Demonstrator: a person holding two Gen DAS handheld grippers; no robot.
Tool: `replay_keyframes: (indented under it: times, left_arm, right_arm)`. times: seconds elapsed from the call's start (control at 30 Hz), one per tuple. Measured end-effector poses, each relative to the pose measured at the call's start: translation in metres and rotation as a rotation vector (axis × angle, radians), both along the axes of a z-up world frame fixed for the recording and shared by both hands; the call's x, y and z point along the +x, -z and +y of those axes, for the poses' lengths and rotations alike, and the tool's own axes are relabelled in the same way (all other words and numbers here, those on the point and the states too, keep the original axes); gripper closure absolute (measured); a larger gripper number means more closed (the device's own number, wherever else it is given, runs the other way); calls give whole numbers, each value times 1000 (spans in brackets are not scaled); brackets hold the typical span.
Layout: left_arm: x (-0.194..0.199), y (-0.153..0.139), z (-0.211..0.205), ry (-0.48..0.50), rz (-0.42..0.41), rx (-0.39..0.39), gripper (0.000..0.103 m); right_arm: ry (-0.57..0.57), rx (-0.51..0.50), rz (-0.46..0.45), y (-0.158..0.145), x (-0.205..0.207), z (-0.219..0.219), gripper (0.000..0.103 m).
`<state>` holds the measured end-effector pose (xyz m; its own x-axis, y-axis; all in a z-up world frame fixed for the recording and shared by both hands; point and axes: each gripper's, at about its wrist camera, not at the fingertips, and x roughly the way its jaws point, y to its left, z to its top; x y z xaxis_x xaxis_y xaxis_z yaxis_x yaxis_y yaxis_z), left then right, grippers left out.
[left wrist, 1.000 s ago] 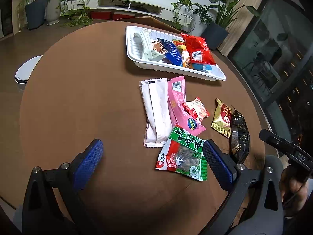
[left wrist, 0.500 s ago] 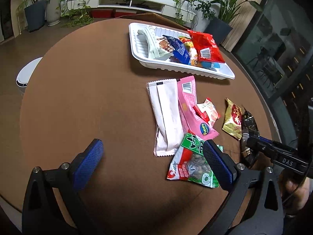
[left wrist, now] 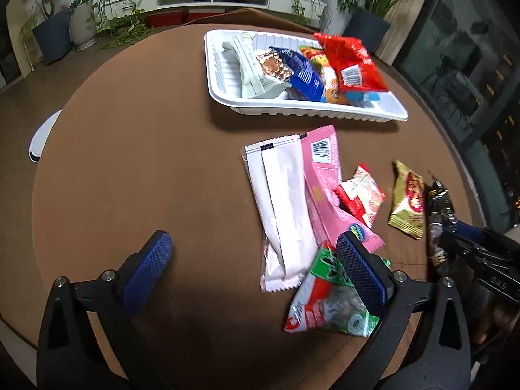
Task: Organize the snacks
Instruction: 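Grasp the flat white packet with the left tool while the right tool grasps the black bar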
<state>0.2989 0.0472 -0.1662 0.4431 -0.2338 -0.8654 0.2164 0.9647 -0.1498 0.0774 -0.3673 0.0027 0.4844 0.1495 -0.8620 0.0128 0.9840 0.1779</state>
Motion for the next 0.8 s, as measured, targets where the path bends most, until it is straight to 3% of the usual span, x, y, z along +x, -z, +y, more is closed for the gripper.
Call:
replay_keyframes:
  times: [0.33,0.43,0.8]
  left_arm:
    - [29,13,4,-5,21,59,2]
    - [39,15,2,9,22,82,6]
    - [41,12,-13,86,-17,148,49]
  right_arm:
    - [-6,11,-2,0,0,-1,52]
    - [-11,7,-1,1,0,1,52]
    - [-19,-6,-1,3,5,6,52]
